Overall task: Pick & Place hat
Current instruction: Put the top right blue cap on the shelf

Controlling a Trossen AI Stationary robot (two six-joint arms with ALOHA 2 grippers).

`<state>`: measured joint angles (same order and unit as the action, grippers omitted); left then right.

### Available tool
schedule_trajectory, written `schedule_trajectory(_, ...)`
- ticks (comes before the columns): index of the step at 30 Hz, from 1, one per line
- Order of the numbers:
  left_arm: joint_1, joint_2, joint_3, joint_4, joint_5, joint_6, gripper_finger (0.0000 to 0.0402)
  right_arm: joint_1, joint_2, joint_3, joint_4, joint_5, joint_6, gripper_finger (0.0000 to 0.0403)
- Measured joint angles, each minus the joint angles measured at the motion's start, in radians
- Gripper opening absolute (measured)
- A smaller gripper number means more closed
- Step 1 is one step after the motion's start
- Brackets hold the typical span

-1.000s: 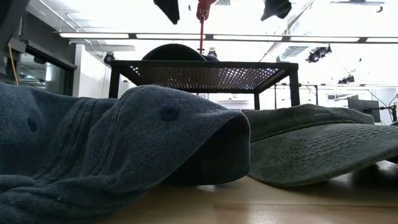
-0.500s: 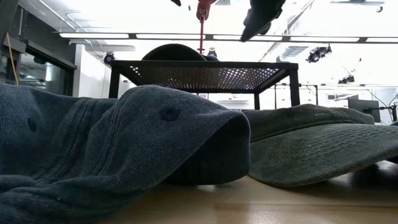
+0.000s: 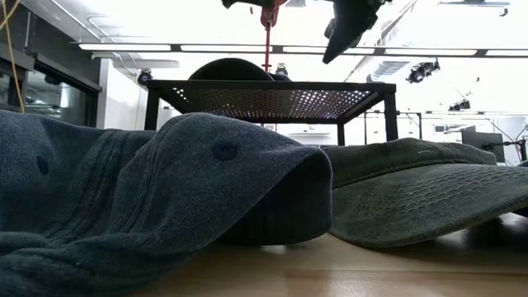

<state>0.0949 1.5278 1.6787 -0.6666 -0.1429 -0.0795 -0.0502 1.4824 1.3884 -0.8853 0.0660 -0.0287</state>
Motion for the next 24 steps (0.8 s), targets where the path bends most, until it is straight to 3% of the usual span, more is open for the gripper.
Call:
schedule_trajectory(6, 0.002, -0.234, -0.34, 0.188, -0.062, -0.119, 0.0202, 0.0, -0.083, -0.179, 0.203, -0.048, 0.035, 0.0)
schedule_trajectory(12, -0.037, -0.454, -0.595, 0.329, -0.167, -0.211, 0.0202, -0.012, -0.152, -0.333, 0.504, -0.052, 0.053, 0.0)
schedule_trajectory(15, -0.06, -0.555, -0.709, 0.428, -0.227, -0.245, 0.0202, -0.034, -0.144, -0.373, 0.576, -0.095, 0.056, 0.0)
schedule_trajectory(19, -0.065, -0.646, -0.821, 0.496, -0.24, -0.304, 0.0202, -0.059, -0.119, -0.408, 0.654, -0.128, 0.08, 0.0)
schedule_trajectory(24, -0.063, -0.692, -0.872, 0.493, -0.245, -0.345, 0.0202, -0.083, -0.101, -0.41, 0.721, -0.133, 0.081, 0.0)
